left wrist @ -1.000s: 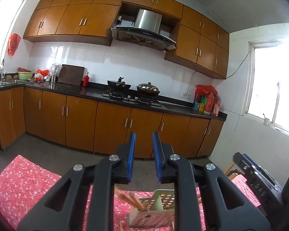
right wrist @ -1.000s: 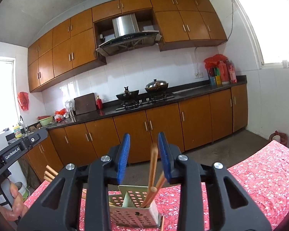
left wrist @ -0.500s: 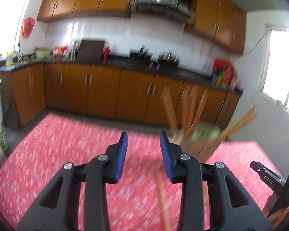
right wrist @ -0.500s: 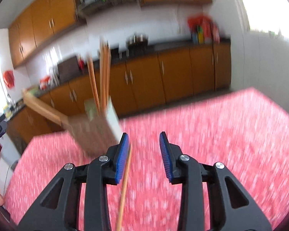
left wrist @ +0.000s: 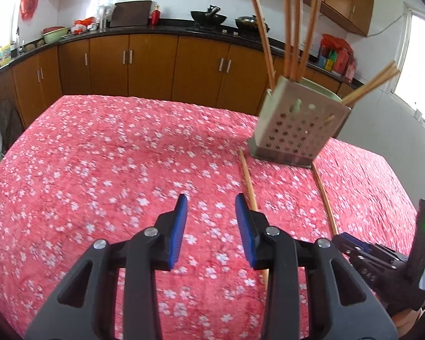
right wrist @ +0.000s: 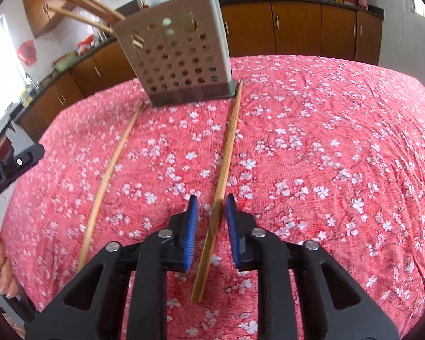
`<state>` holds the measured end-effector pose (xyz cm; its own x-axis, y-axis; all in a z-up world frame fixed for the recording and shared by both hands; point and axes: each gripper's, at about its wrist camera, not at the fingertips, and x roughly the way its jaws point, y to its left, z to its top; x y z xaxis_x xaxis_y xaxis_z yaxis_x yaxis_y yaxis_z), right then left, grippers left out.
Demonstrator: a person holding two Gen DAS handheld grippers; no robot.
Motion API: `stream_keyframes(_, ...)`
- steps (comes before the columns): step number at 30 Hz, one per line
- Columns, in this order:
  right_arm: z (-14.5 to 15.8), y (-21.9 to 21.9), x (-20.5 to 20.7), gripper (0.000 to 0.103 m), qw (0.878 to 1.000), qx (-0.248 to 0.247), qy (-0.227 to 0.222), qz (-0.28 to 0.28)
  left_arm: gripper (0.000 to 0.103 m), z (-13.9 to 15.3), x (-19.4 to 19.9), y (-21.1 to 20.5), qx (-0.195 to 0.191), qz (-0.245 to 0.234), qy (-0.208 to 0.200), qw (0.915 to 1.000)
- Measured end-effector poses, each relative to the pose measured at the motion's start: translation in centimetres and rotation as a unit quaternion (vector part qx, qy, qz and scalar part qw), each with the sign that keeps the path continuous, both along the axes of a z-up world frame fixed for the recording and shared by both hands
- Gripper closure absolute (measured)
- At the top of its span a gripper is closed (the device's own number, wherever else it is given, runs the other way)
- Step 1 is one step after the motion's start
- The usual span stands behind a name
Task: Organize utensils
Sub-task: 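Grasp the last chopstick with the left gripper while the right gripper grasps another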
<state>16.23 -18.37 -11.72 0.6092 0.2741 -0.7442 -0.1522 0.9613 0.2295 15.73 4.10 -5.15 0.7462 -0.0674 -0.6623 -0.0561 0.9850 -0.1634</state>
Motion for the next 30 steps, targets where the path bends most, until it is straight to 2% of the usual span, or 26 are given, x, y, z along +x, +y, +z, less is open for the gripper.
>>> stream_keyframes(2, -0.1, -0.4, 0.0, 0.094, 1.000, -0.006, -0.001, -0.009, 0.066, -0.2, 0.0, -0.7, 0.000, -0.010, 0.005, 0.9999)
stream_keyframes(11, -0.1, -6.1, 1.2, 0.095, 0.995, 0.003, 0.010, -0.097, 0.066, -1.7, 0.9, -3.4, -0.015, -0.057, 0.034, 0.9977)
stream_keyframes(13, -0.1, -7.8, 1.4, 0.095, 0.993, 0.007, 0.012, -0.121, 0.066, -2.3, 1.0, -4.3, -0.012, -0.067, 0.044, 0.9967)
stream_keyframes(17, -0.2, -9.3, 1.2, 0.095, 0.991, 0.008, 0.013, -0.133, 0.066, -3.7, 1.1, -5.8, 0.007, -0.078, 0.062, 0.9950)
stream_keyframes(19, -0.2, -9.5, 1.2, 0.095, 0.991, 0.009, 0.012, -0.133, 0.071, -4.3, 1.4, -6.3, 0.019, -0.078, 0.073, 0.9942)
stream_keyframes(21, -0.2, -9.5, 1.0, 0.095, 0.991, 0.006, 0.010, -0.130, 0.083, -4.9, 1.5, -6.7, 0.033, -0.077, 0.082, 0.9931)
stream_keyframes(24, -0.2, -9.2, 0.9, 0.095, 0.992, 0.005, 0.006, -0.123, 0.094, -5.4, 1.8, -6.7, 0.048, -0.065, 0.084, 0.9932)
stream_keyframes(30, -0.1, -7.5, 1.2, 0.095, 0.995, -0.012, -0.003, -0.095, 0.095, -5.5, 3.5, -3.0, 0.054, -0.007, 0.085, 0.9948)
